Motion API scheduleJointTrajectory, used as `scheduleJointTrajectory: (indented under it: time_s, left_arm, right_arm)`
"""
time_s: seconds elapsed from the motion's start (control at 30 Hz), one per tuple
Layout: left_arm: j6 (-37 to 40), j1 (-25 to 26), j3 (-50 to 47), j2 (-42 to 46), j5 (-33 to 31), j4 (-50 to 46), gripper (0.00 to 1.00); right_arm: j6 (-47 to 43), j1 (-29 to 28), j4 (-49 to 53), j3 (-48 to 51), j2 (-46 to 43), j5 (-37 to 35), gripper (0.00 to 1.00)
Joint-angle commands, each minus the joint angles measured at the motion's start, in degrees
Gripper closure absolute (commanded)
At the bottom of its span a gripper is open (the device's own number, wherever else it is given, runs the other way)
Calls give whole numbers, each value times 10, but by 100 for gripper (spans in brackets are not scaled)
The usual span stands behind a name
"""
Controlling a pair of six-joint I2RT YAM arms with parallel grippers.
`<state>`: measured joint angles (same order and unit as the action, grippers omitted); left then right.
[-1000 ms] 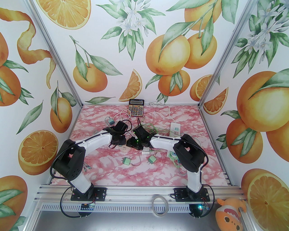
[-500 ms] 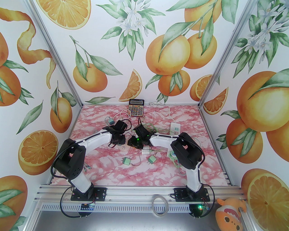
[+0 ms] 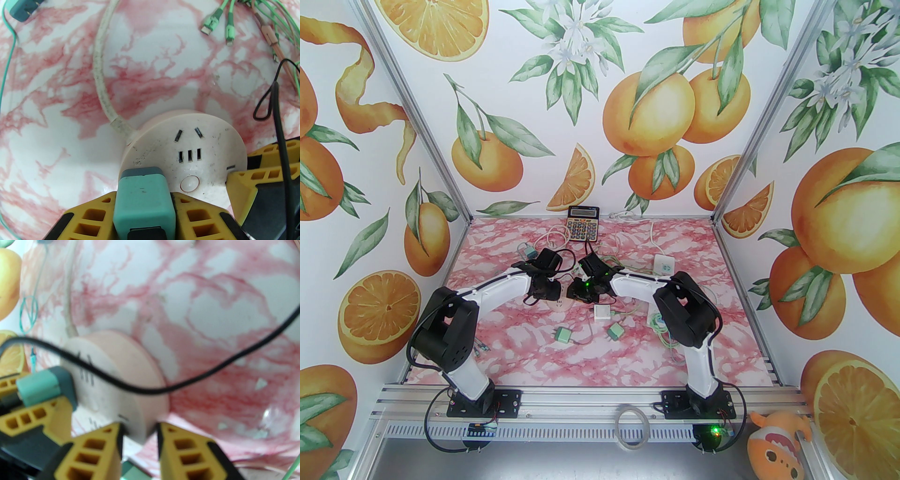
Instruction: Pull the plug off the socket
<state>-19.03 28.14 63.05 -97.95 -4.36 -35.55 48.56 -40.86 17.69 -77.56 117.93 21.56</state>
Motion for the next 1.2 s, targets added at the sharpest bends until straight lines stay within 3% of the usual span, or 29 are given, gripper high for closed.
scheduleJointTrajectory:
  time_s: [0.0,0.23,0.5,0.83,1.17]
  left_arm:
    - [14,4,5,-13,26,-3,74]
    - [-4,2,18,28,18,-21,83]
    - [-29,-22,8,72,46,-21,85]
    - [-31,-21,-2,62,51,-15,85]
    - [-17,45,33,10,-96,-70,88]
  right_arm:
    - [-18,-4,46,-5,34,-37,70]
    - [-24,-4,58,7,33,-50,71]
    - [-30,-3,69,15,24,-63,71]
    - [-30,-4,69,14,23,-59,71]
    - [-31,-14,80,-4,35,-62,71]
